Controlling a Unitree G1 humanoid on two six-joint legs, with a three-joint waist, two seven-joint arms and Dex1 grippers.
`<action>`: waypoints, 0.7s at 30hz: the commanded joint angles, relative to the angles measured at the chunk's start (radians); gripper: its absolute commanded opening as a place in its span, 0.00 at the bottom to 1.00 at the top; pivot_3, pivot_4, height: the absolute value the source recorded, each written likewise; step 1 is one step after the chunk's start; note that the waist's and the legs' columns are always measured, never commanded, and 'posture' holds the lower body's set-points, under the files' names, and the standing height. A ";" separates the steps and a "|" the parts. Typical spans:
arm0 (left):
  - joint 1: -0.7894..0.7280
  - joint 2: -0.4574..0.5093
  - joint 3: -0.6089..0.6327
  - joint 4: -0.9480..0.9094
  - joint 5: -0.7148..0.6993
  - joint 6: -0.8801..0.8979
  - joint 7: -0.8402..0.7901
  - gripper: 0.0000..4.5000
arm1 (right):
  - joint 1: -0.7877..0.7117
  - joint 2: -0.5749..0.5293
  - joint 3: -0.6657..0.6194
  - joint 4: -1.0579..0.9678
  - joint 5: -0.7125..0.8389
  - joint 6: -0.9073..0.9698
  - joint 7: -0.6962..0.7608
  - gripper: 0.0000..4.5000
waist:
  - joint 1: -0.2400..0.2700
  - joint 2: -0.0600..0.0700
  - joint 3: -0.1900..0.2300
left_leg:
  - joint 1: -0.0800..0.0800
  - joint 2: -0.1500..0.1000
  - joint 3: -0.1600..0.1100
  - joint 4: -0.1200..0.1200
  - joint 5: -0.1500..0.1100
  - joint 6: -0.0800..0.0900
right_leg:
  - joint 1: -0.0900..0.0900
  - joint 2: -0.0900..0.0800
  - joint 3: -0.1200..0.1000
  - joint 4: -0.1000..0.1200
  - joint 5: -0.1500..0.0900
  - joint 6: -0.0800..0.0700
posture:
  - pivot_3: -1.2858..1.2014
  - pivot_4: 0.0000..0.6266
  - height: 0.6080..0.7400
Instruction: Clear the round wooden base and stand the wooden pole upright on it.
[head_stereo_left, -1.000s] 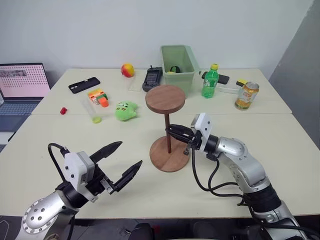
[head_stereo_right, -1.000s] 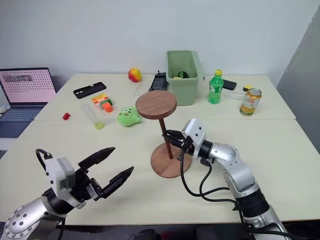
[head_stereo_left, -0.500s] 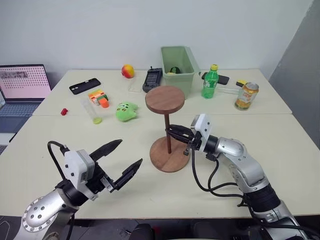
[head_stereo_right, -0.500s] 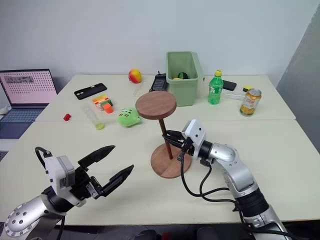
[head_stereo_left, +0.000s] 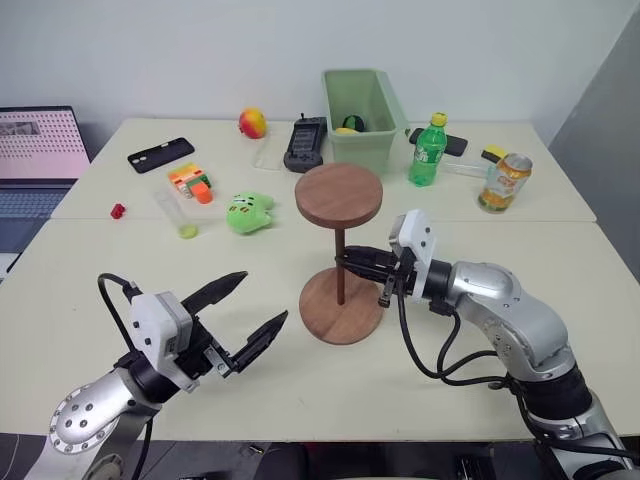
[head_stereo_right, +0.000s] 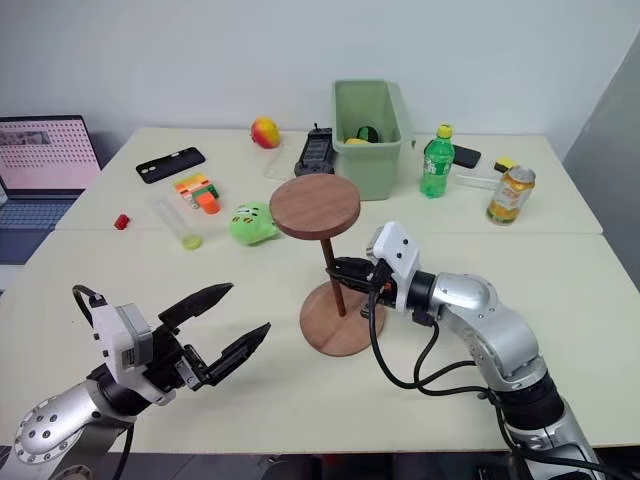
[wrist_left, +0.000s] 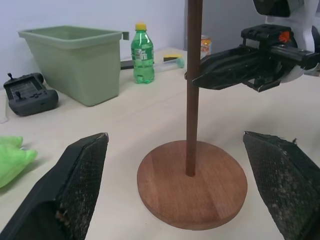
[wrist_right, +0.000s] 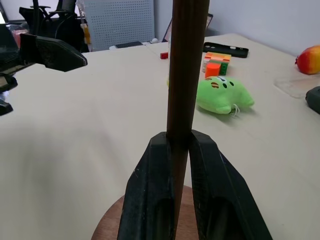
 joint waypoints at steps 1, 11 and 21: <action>-0.012 -0.001 -0.005 -0.001 0.009 -0.014 0.006 1.00 | 0.029 -0.025 0.033 0.045 -0.017 0.117 -0.027 0.03 | 0.000 0.000 0.001 | -0.001 0.000 -0.001 0.000 0.000 0.000 | -0.001 0.000 -0.001 0.000 0.000 0.000 | 0.52 0.24 1.00; -0.031 0.003 -0.009 0.015 0.012 -0.016 -0.001 1.00 | 0.050 -0.039 0.048 0.027 -0.032 0.093 -0.024 0.03 | -0.001 0.000 0.003 | -0.002 0.000 -0.001 0.000 0.000 0.000 | -0.002 0.000 -0.001 0.000 0.000 0.000 | 0.52 0.24 1.00; -0.029 0.007 -0.005 0.017 0.008 -0.017 -0.017 1.00 | 0.072 -0.047 0.067 0.001 -0.057 0.049 -0.006 0.45 | 0.006 -0.003 0.018 | -0.024 -0.001 -0.001 0.006 0.003 -0.005 | -0.023 0.000 -0.001 0.006 0.001 0.002 | 0.52 0.24 1.00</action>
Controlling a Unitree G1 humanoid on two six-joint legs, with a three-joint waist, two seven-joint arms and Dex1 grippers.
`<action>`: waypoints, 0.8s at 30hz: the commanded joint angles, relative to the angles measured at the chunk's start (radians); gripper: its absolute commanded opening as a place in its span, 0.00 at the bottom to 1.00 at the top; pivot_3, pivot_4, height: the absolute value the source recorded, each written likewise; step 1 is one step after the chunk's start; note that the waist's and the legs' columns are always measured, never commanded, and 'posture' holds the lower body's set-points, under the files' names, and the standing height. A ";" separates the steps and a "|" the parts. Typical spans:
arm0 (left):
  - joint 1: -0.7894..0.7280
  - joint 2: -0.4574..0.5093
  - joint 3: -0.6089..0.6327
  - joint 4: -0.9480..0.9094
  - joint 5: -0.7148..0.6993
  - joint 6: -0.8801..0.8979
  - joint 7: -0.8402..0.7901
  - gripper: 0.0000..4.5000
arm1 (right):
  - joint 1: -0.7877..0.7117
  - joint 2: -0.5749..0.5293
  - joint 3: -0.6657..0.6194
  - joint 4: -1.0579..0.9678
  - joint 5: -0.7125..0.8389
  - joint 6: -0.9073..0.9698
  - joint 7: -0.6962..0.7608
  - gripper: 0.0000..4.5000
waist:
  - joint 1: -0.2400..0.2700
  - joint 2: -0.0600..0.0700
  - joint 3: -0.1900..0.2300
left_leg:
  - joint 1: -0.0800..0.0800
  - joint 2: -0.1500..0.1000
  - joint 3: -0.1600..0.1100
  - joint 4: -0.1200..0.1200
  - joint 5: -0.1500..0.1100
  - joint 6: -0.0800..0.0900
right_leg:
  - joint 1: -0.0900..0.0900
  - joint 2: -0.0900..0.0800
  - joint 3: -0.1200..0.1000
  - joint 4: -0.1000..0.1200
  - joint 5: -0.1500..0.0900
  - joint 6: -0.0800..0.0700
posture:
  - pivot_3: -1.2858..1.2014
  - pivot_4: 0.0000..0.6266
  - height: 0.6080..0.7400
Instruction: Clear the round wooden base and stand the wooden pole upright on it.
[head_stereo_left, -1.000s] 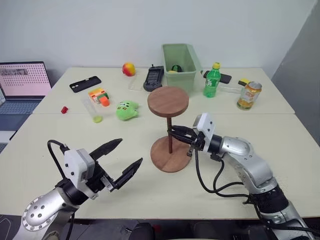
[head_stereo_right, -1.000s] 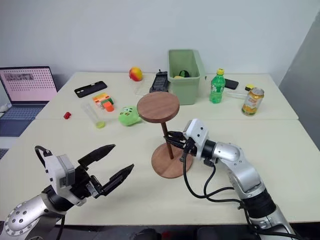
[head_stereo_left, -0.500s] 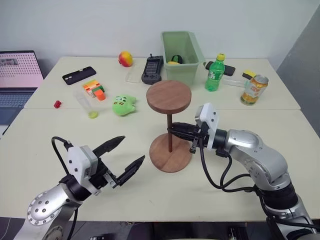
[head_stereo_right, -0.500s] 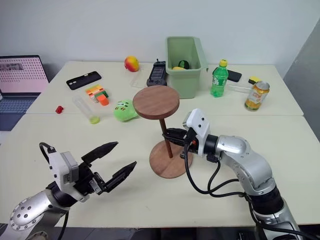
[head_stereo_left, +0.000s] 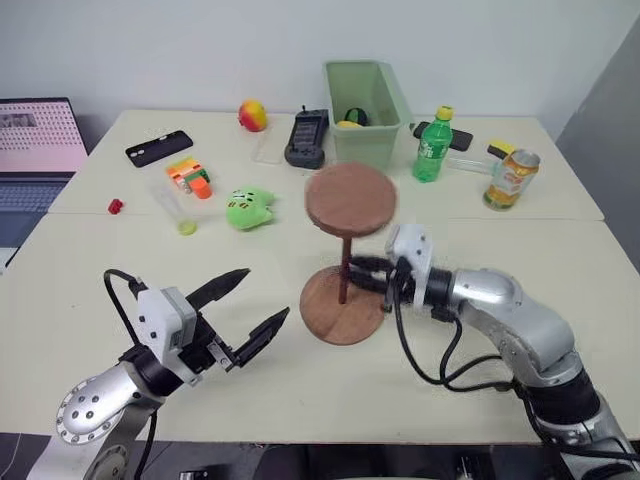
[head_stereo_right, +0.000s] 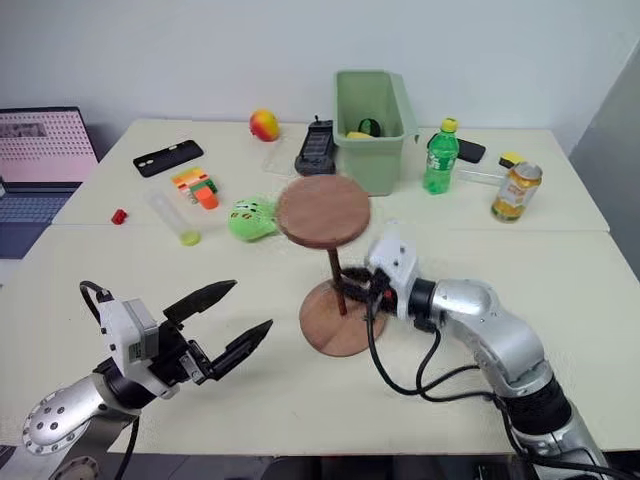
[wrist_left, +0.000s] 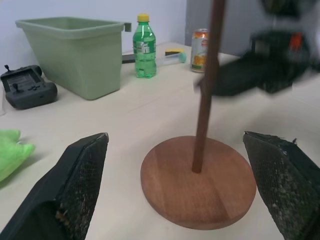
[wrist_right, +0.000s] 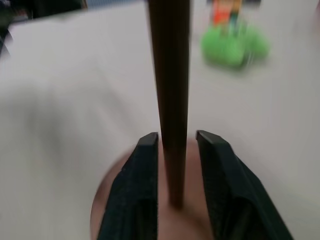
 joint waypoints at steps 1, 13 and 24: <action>-0.003 0.008 0.005 -0.017 -0.007 -0.016 -0.011 1.00 | -0.024 -0.004 -0.020 -0.046 -0.005 -0.021 0.006 0.49 | 0.000 0.000 0.001 | -0.004 0.000 0.000 0.000 0.000 0.000 | -0.004 0.000 0.000 0.000 0.000 0.001 | 0.52 0.24 1.00; -0.094 0.098 0.026 0.024 -0.096 0.056 -0.098 1.00 | 0.014 -0.095 -0.128 -0.107 0.058 0.028 0.066 0.98 | 0.004 -0.003 0.003 | -0.011 0.000 -0.002 0.001 0.000 0.000 | -0.008 -0.001 -0.004 -0.001 0.001 0.001 | 0.52 0.24 1.00; -0.418 0.543 -0.006 0.196 -0.219 0.380 -0.344 1.00 | 0.106 -0.372 -0.488 -0.179 0.308 0.134 0.253 0.98 | 0.000 -0.002 0.009 | -0.011 -0.001 -0.002 0.001 0.000 0.001 | -0.008 0.001 -0.006 0.000 0.000 0.001 | 0.52 0.24 1.00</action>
